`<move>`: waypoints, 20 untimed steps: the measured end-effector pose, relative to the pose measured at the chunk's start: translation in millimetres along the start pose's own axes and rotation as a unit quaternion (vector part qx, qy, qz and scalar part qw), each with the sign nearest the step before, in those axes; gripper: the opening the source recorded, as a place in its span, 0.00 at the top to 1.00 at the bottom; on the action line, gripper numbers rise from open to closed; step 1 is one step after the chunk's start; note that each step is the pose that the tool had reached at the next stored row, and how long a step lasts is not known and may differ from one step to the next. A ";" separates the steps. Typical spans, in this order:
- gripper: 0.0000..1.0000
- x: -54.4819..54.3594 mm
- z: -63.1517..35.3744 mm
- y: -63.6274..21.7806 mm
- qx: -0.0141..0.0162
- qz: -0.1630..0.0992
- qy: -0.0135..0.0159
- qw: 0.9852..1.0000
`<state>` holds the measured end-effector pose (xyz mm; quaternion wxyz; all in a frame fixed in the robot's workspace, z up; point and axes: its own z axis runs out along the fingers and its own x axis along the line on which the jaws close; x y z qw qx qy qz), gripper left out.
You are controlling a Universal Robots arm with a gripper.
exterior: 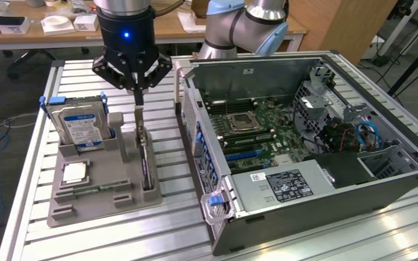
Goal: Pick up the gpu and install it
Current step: 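Pick up the gpu and move the gpu toward the slot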
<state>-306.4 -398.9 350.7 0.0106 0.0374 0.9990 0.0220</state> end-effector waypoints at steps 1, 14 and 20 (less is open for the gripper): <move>0.89 0.0 0.0 0.0 0.000 0.000 0.000 1.000; 0.65 0.0 0.0 0.0 0.000 0.000 0.000 1.000; 0.42 0.0 0.0 0.0 0.000 0.000 0.000 1.000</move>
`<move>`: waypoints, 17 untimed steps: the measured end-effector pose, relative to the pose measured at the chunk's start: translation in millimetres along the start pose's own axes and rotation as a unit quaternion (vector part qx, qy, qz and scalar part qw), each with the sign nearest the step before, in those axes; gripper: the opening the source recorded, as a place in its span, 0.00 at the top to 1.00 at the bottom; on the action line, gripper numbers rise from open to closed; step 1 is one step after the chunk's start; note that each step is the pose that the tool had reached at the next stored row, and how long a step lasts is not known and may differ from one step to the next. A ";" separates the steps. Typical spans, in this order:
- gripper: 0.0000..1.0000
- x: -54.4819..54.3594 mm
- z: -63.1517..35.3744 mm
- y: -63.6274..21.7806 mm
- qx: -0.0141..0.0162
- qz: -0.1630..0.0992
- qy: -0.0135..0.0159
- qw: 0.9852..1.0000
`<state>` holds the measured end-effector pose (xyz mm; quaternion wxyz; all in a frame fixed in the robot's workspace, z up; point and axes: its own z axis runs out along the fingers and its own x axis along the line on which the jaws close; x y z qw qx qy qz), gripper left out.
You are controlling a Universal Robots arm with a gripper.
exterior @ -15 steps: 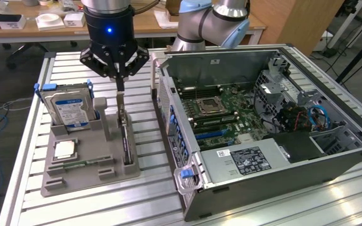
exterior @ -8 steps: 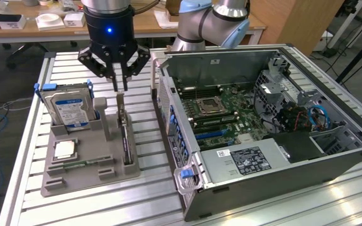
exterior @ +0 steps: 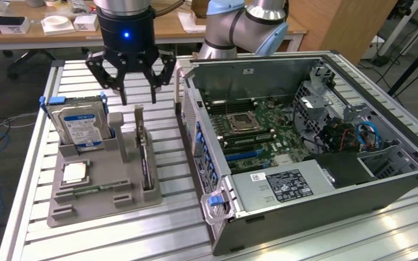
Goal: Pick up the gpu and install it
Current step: 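Pick up the gpu and move the gpu toward the slot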
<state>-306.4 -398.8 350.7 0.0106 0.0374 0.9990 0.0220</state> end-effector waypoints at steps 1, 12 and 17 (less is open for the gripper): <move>0.42 0.0 0.0 0.0 0.000 0.000 0.000 1.000; 0.35 0.0 0.1 -0.3 0.000 0.000 0.000 1.000; 0.35 -0.1 0.0 -1.5 0.000 0.000 0.000 1.000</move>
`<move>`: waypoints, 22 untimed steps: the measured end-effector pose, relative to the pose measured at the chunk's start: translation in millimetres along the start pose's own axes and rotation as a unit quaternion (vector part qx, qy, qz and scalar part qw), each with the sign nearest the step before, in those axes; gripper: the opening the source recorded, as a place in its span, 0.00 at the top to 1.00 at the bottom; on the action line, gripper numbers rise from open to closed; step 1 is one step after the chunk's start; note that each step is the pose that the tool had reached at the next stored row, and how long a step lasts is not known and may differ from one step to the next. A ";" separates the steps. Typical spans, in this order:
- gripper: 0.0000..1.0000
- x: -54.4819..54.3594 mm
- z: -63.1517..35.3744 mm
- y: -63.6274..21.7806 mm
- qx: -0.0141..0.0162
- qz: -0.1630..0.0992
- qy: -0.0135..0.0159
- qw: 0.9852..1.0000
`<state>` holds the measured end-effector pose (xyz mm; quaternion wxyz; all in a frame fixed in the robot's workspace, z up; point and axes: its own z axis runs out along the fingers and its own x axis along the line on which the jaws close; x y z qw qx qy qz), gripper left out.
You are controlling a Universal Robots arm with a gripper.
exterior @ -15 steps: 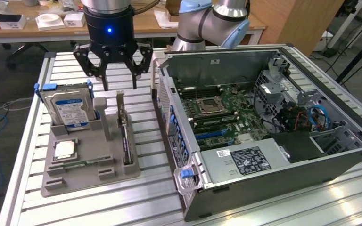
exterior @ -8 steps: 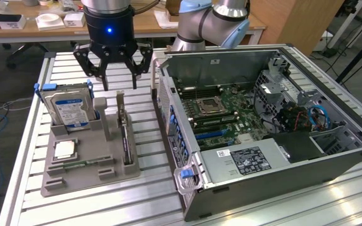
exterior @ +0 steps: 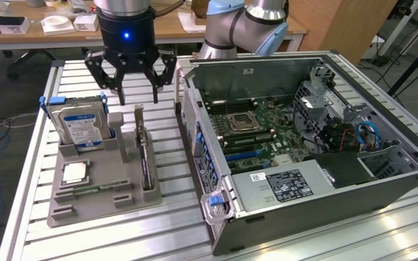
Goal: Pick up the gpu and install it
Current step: 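Pick up the gpu and move the gpu toward the slot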
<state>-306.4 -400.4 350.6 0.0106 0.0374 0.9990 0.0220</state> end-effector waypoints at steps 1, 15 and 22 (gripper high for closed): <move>0.35 -0.1 0.0 -0.3 0.000 0.000 0.000 1.000; 0.35 -0.3 0.3 -3.3 0.000 0.000 0.000 1.000; 0.35 -0.4 0.6 -4.6 0.000 0.000 0.000 1.000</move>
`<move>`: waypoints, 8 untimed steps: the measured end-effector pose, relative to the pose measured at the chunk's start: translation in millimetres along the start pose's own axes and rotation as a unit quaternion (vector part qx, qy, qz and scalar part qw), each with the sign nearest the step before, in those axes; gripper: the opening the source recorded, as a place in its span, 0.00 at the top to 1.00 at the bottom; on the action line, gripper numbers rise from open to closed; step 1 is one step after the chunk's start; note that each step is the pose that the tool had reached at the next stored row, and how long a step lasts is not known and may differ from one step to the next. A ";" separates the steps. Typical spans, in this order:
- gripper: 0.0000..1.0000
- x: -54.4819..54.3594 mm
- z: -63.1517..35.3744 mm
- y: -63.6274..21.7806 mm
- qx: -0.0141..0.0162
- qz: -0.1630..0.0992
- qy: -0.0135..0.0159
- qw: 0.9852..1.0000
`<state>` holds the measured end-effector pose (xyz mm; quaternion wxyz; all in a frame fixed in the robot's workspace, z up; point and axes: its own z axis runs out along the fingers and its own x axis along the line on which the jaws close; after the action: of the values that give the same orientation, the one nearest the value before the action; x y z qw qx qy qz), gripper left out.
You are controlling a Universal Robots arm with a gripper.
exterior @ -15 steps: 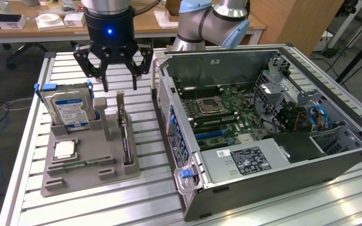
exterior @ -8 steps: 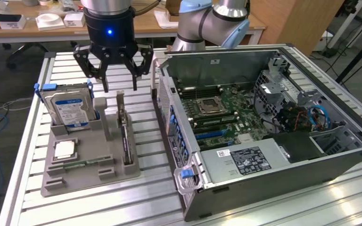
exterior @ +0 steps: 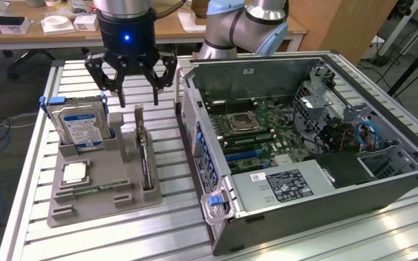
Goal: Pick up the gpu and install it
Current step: 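Pick up the gpu and move the gpu toward the slot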
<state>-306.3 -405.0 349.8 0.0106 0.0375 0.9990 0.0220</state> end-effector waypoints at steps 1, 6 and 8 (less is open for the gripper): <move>0.35 0.0 0.0 -0.2 0.000 0.000 0.000 1.000; 0.35 -0.2 1.0 -2.8 0.000 0.000 0.000 1.000; 0.35 -0.2 1.3 -3.0 0.000 0.000 0.000 1.000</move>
<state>-306.3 -408.0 348.4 0.0106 0.0374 0.9990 0.0220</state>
